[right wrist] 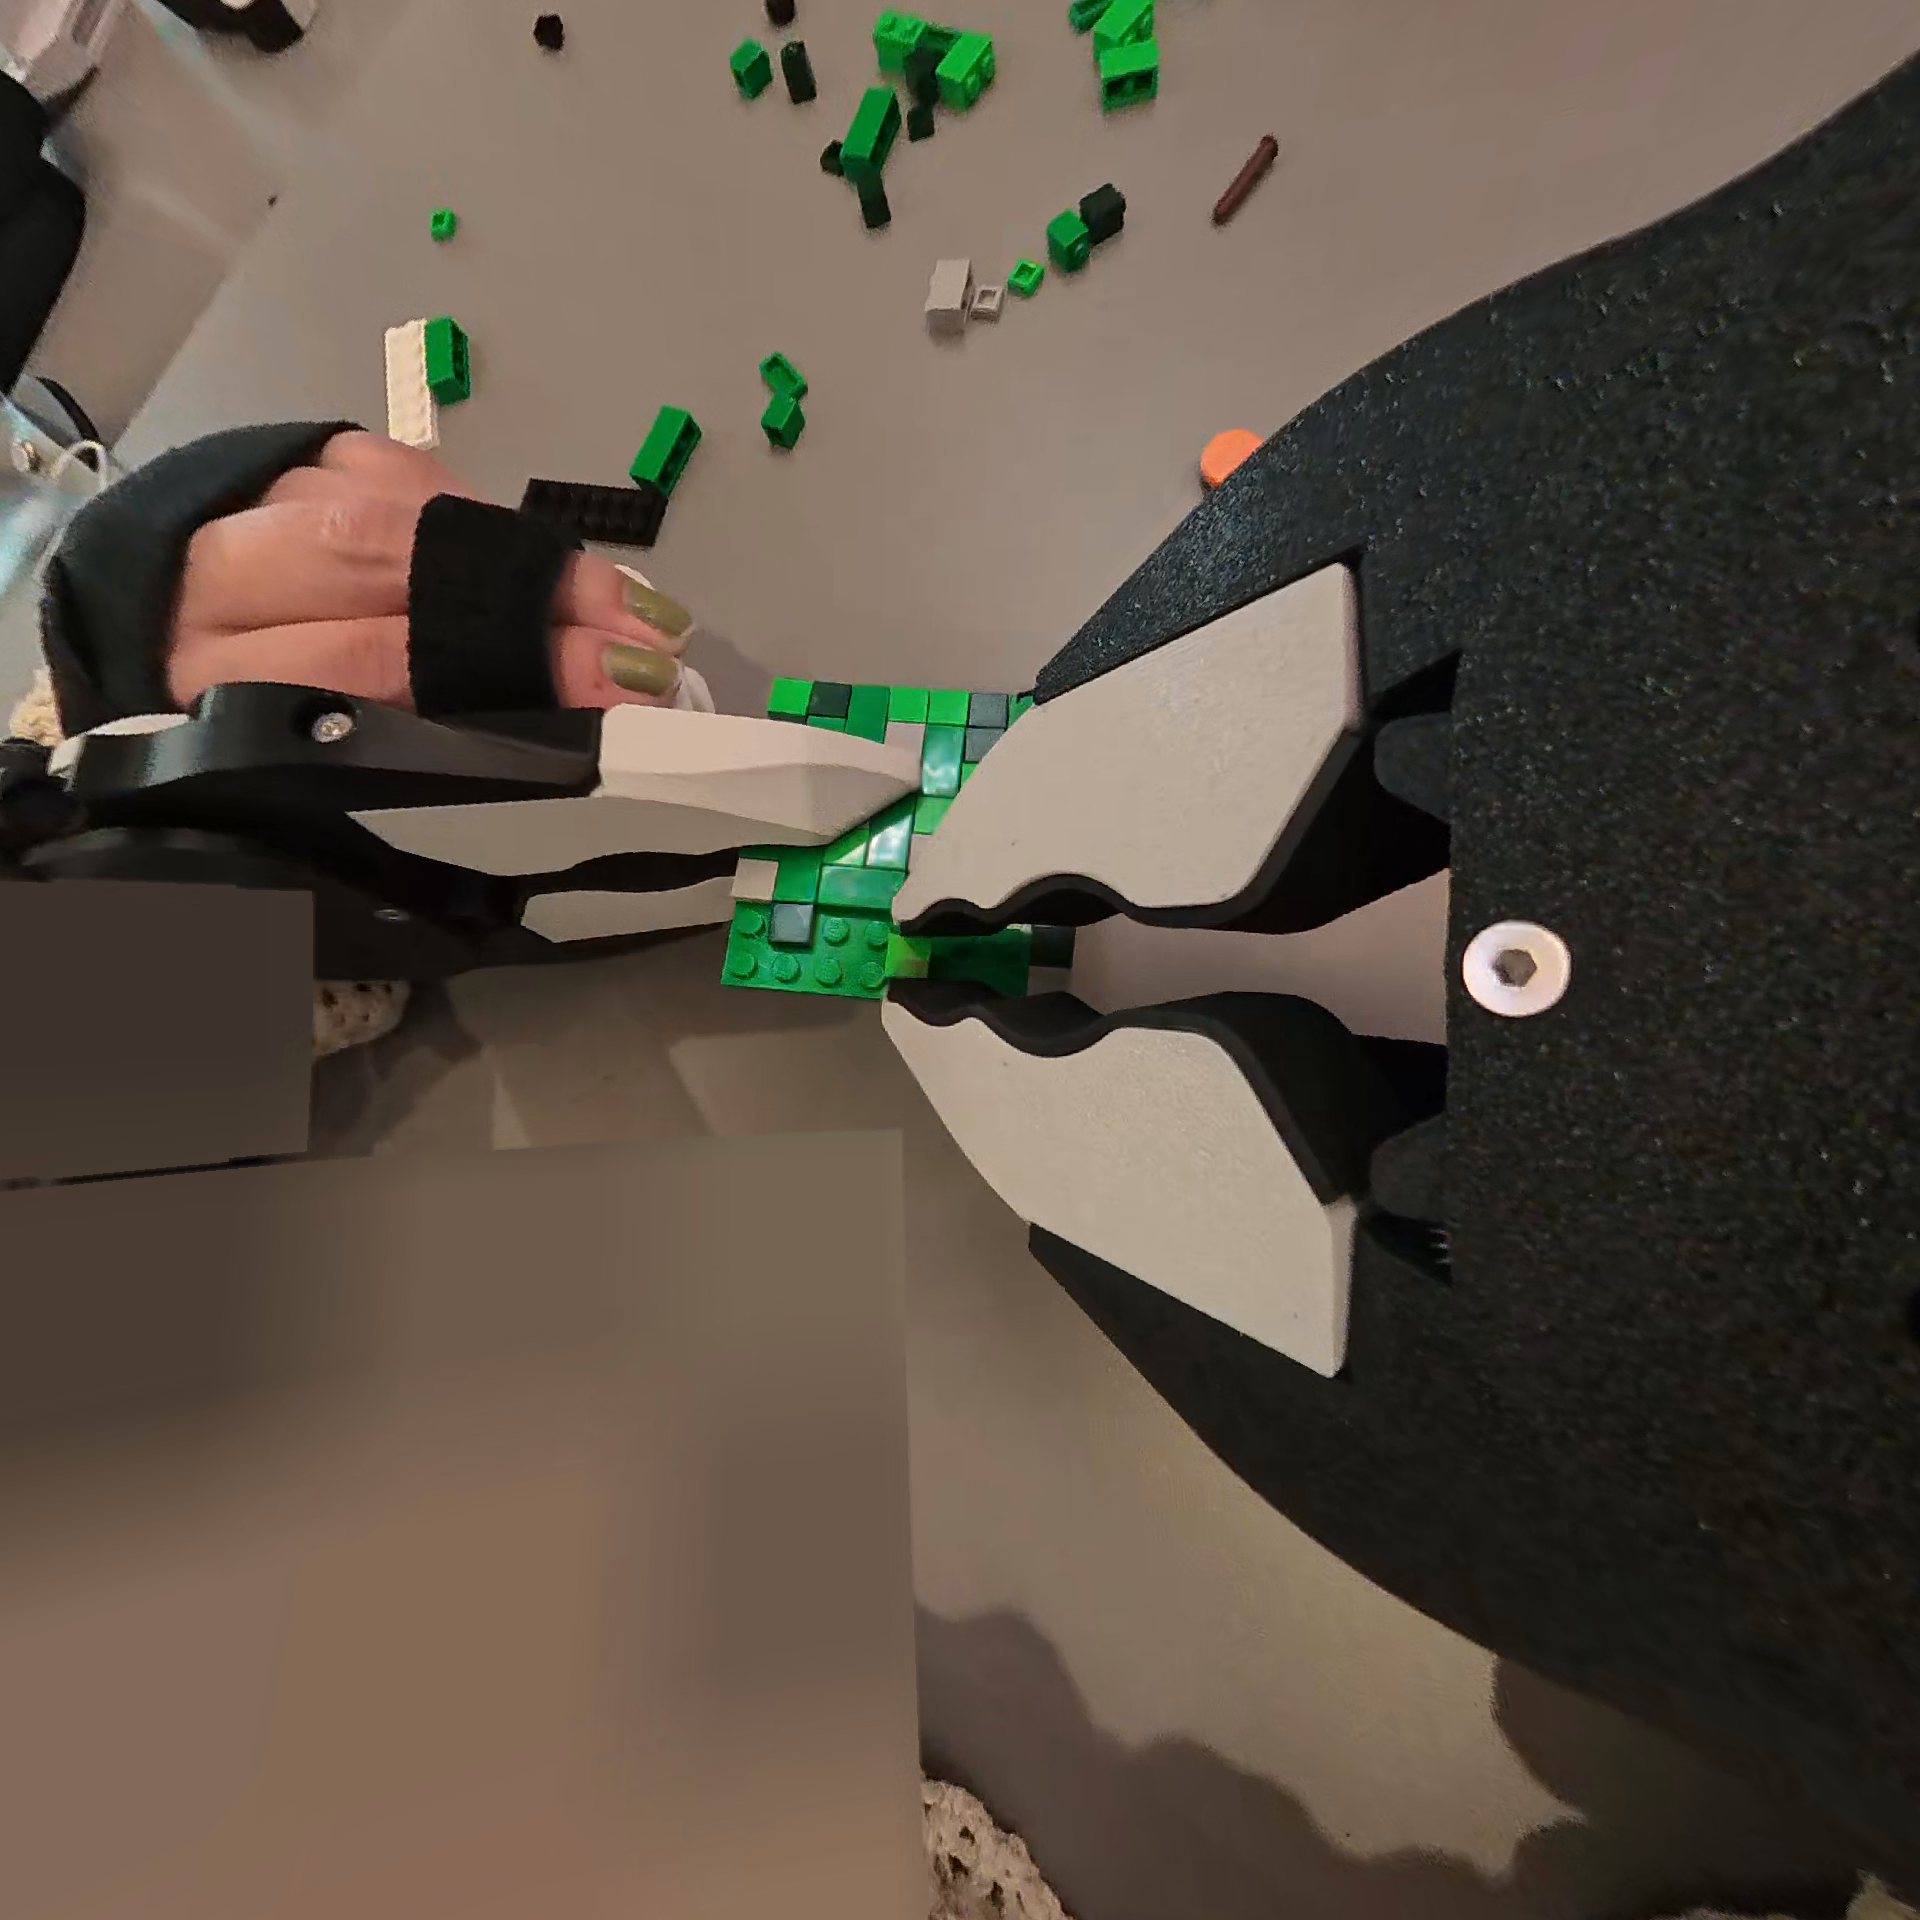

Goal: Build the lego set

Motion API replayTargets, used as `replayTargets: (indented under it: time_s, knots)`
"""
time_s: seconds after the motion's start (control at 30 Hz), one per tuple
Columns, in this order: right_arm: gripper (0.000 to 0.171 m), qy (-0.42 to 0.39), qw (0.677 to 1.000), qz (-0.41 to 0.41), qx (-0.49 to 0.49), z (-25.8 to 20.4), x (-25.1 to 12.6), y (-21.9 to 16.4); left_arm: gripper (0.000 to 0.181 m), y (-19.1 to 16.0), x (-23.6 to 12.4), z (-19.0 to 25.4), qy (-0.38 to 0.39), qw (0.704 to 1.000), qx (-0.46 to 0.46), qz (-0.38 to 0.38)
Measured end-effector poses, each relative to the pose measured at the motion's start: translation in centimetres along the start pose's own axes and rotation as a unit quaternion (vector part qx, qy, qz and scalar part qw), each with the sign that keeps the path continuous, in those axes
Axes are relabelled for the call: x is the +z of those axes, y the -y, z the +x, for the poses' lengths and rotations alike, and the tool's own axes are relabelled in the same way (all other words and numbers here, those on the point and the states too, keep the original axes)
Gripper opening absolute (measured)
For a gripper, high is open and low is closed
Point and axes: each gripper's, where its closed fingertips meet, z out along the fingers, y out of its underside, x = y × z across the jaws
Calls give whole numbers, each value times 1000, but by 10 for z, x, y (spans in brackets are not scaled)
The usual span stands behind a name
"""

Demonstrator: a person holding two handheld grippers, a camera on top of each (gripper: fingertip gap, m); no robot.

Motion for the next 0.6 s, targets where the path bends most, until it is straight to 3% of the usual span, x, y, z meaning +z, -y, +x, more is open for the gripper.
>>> replayTargets:
  time_s: [0.43,0.6]
  knots:
    - [7,22,998,-48,-20,-5,1,-1,6,0,-3,1,-2,1000,2,1]
    - [18,-11,998,-52,-19,-1,-4,-1,5,-3,-3,-1,2,1000,-9,-2]
